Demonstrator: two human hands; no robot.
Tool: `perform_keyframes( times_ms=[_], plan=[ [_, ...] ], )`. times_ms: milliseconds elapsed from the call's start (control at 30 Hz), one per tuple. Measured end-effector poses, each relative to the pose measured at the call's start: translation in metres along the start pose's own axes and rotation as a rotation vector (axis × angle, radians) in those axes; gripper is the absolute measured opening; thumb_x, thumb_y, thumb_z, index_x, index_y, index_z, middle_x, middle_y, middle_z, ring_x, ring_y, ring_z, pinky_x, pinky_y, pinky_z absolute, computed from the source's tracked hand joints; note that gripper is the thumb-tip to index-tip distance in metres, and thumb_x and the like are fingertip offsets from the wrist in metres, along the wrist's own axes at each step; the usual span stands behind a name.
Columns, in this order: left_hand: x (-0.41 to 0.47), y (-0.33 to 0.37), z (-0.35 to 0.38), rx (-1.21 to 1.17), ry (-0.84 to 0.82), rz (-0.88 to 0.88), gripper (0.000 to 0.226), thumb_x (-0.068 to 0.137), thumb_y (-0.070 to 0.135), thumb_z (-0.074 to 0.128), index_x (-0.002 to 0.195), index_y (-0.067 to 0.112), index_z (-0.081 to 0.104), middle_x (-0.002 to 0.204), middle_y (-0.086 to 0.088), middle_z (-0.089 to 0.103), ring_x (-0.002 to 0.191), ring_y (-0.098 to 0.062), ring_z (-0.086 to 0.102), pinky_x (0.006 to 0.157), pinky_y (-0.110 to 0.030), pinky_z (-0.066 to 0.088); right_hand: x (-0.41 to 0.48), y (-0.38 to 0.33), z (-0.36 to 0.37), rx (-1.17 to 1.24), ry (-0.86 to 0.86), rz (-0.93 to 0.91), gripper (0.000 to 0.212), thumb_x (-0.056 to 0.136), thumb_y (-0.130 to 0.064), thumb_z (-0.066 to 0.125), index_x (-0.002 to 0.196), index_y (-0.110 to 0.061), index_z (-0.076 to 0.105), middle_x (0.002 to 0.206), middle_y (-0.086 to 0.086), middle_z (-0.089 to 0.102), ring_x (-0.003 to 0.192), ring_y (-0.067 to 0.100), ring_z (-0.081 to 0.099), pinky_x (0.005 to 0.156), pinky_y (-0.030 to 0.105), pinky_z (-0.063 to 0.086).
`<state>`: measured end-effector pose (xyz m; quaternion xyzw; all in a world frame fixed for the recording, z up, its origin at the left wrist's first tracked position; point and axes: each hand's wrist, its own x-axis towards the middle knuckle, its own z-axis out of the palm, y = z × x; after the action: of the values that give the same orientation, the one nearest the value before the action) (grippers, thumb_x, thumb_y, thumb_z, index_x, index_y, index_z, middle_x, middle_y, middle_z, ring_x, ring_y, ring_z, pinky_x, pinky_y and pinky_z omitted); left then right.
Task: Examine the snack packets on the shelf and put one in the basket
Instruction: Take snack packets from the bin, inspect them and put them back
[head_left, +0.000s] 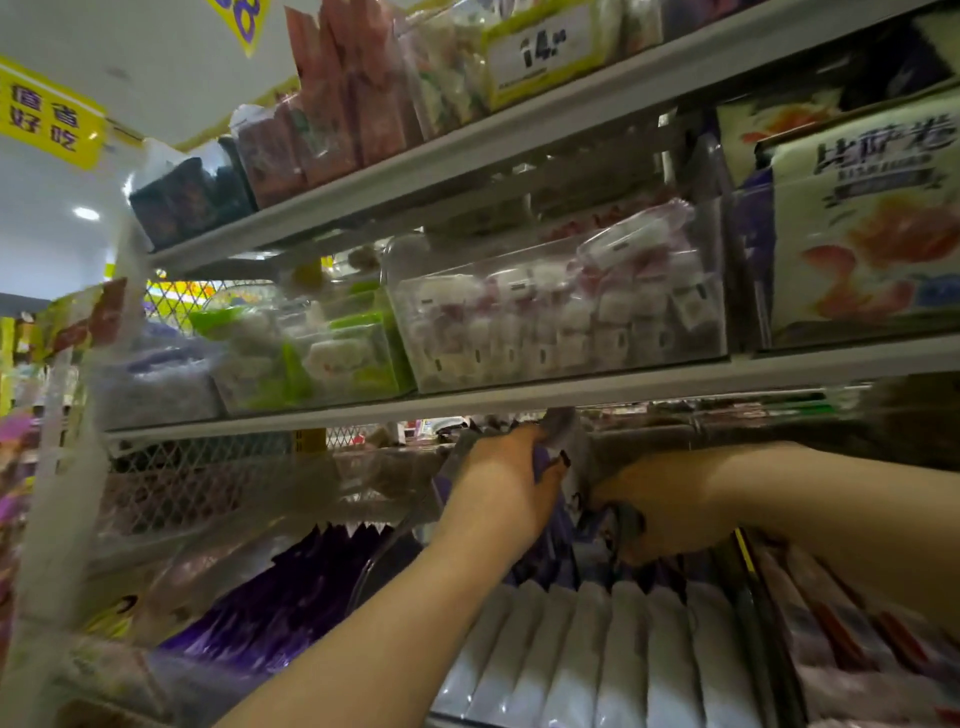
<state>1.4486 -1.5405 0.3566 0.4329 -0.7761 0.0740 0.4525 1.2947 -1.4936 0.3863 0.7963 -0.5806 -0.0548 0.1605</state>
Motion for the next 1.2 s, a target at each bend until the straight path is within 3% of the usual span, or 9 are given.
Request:
perform_keyframes(
  times_ms=[133,367,467,600,667,767,900,1067,1200],
  plan=[
    [0.011,0.000,0.002,0.175,-0.048,-0.026,0.032,0.096,0.030,0.054,0.126,0.022,0.057,0.115,-0.010,0.066,0.110,-0.032,0.059,0.094,-0.037,0.047,0.005,0.006,0.005,0.029,0.041,-0.047,0.052,0.088,-0.037,0.061,0.137,-0.028,0.047,0.135,-0.001,0.054,0.118,0.019,0.053,0.094,0.025,0.041],
    [0.017,0.000,-0.002,0.673,-0.103,0.254,0.050,0.091,0.018,0.059,0.135,0.038,0.044,0.121,-0.001,0.065,0.116,-0.026,0.056,0.105,-0.038,0.028,0.006,0.014,0.007,0.036,0.092,-0.088,0.046,0.088,-0.035,0.060,0.133,-0.027,0.052,0.127,-0.004,0.059,0.103,0.012,0.055,0.089,0.022,0.043],
    [0.017,0.005,-0.005,0.778,-0.145,0.346,0.039,0.092,0.024,0.060,0.128,0.033,0.051,0.120,0.000,0.063,0.118,-0.026,0.054,0.108,-0.041,0.024,0.006,0.014,0.007,0.029,0.106,-0.099,0.041,0.088,-0.034,0.059,0.128,-0.026,0.055,0.120,-0.004,0.060,0.095,0.010,0.053,0.085,0.021,0.044],
    [0.014,0.003,-0.015,0.675,-0.221,0.354,0.052,0.087,0.048,0.058,0.132,0.022,0.051,0.135,-0.006,0.047,0.126,-0.029,0.042,0.103,-0.042,0.034,0.008,0.011,0.007,0.036,0.096,-0.101,0.041,0.086,-0.034,0.061,0.125,-0.024,0.056,0.119,-0.003,0.060,0.099,0.015,0.056,0.092,0.031,0.047],
    [0.008,-0.001,-0.014,0.573,-0.345,0.308,0.067,0.086,0.049,0.061,0.141,0.017,0.038,0.142,-0.008,0.041,0.126,-0.031,0.044,0.100,-0.041,0.041,0.008,0.008,0.006,0.050,0.087,-0.087,0.040,0.086,-0.034,0.061,0.125,-0.025,0.057,0.118,-0.003,0.061,0.098,0.014,0.056,0.089,0.029,0.048],
    [0.001,-0.015,-0.006,0.511,-0.421,0.309,0.077,0.088,0.046,0.062,0.149,0.021,0.023,0.153,-0.005,0.032,0.134,-0.029,0.038,0.106,-0.039,0.036,0.008,0.004,0.006,0.080,0.082,-0.045,0.035,0.087,-0.034,0.059,0.119,-0.021,0.059,0.111,0.000,0.063,0.095,0.016,0.059,0.088,0.032,0.051],
    [0.005,-0.024,0.002,0.557,-0.381,0.272,0.076,0.091,0.045,0.058,0.152,0.023,0.018,0.157,-0.003,0.028,0.138,-0.027,0.035,0.105,-0.040,0.036,0.011,0.007,0.011,0.078,0.120,0.009,0.023,0.093,-0.027,0.052,0.104,-0.011,0.064,0.078,-0.004,0.053,0.068,0.009,0.050,0.062,0.015,0.042],
    [0.009,-0.021,0.007,0.516,-0.364,0.280,0.080,0.088,0.045,0.062,0.152,0.026,0.019,0.159,-0.003,0.021,0.140,-0.029,0.031,0.109,-0.042,0.032,0.011,0.009,0.013,0.007,0.022,0.016,0.028,0.089,-0.025,0.054,0.108,-0.008,0.066,0.105,0.010,0.067,0.095,0.026,0.063,0.086,0.037,0.053],
    [-0.004,-0.026,-0.003,0.174,-0.302,0.373,0.080,0.080,0.052,0.063,0.150,0.035,0.026,0.157,0.004,0.025,0.142,-0.022,0.027,0.116,-0.041,0.026,0.008,0.018,0.010,0.028,0.016,-0.086,0.032,0.088,-0.020,0.056,0.119,-0.018,0.064,0.119,0.003,0.065,0.104,0.020,0.059,0.094,0.036,0.047]
  ],
)
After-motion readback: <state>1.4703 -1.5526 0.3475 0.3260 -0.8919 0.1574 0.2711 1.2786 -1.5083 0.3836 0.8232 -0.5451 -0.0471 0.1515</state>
